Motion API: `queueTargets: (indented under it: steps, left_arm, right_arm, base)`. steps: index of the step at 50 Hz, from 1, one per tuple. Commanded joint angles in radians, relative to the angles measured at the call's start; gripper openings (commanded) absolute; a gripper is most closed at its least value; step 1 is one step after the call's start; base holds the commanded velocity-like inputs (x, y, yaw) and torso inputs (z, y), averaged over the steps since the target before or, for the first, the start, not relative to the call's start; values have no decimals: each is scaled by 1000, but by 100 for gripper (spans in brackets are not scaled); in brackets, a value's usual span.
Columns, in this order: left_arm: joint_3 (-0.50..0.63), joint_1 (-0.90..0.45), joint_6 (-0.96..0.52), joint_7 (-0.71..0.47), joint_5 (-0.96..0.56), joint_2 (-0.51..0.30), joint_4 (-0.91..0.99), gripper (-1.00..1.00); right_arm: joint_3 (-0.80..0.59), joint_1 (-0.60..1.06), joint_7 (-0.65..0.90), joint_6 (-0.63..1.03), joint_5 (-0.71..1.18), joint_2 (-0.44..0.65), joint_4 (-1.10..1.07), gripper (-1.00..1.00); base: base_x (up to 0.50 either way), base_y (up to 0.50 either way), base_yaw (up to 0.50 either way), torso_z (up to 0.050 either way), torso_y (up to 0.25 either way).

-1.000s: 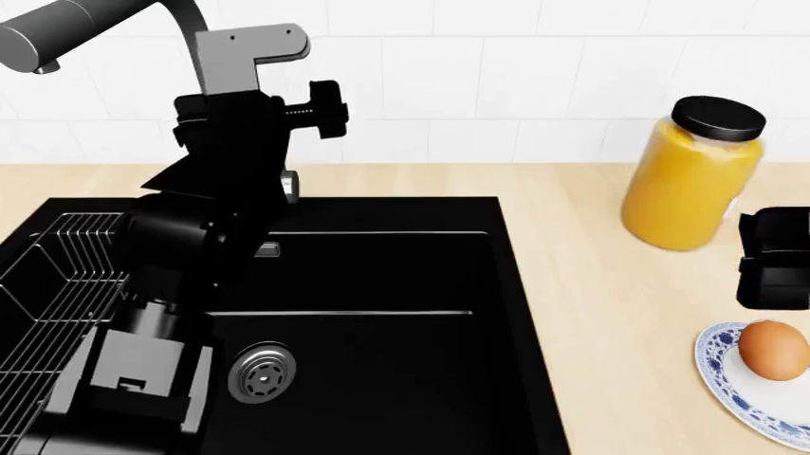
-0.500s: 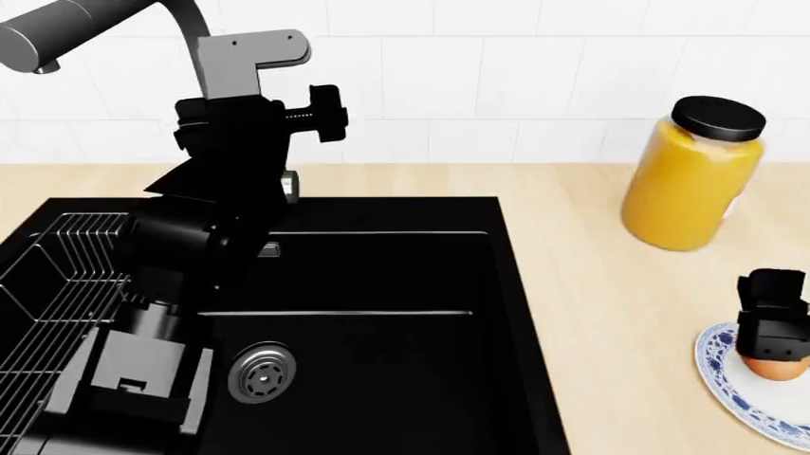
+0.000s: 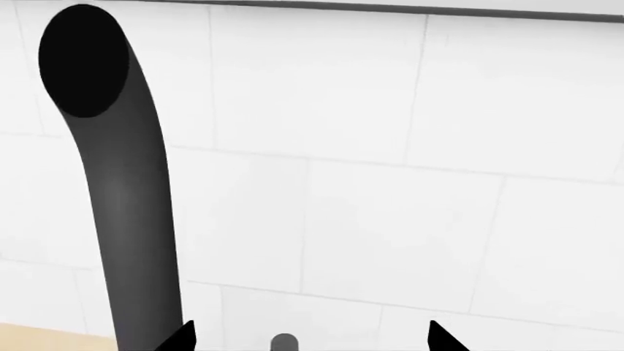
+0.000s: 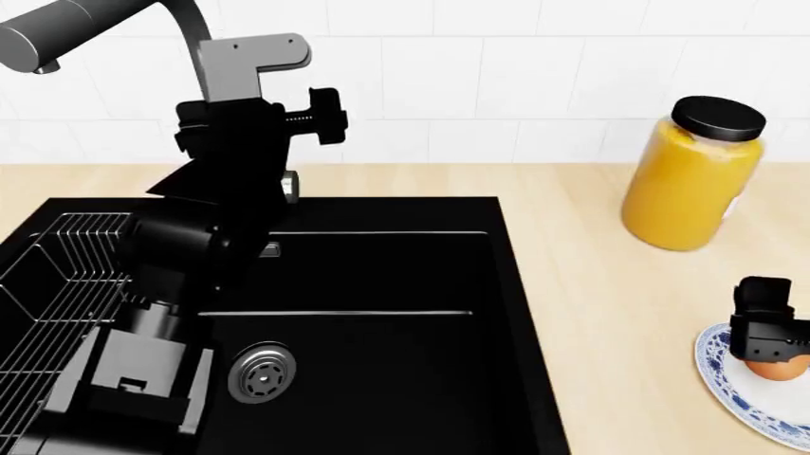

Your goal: Pick the egg from the counter and place it in the sink. Then turn on the sink faucet.

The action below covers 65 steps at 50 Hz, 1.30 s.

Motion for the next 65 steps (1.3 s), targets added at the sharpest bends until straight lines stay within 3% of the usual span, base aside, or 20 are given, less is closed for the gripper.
queueTargets:
  steps: [1,42,65]
  left_arm:
    - [7,-3,14,1,-1,1,-19,100]
    - [31,5,35,-7,-17,-8,-35,100]
    - [45,2,49,-7,-24,-13,-54,100]
  right_arm:
    - [9,-14,-41,26,-66,-12,20,100]
    - [87,-156,-231,67,-327,-78,45,100]
    - [48,-170,-325,45,-442,-99,65,100]
  base:
    - [0,0,0,0,0]
    - [0,0,0,0,0]
    - [0,0,0,0,0]
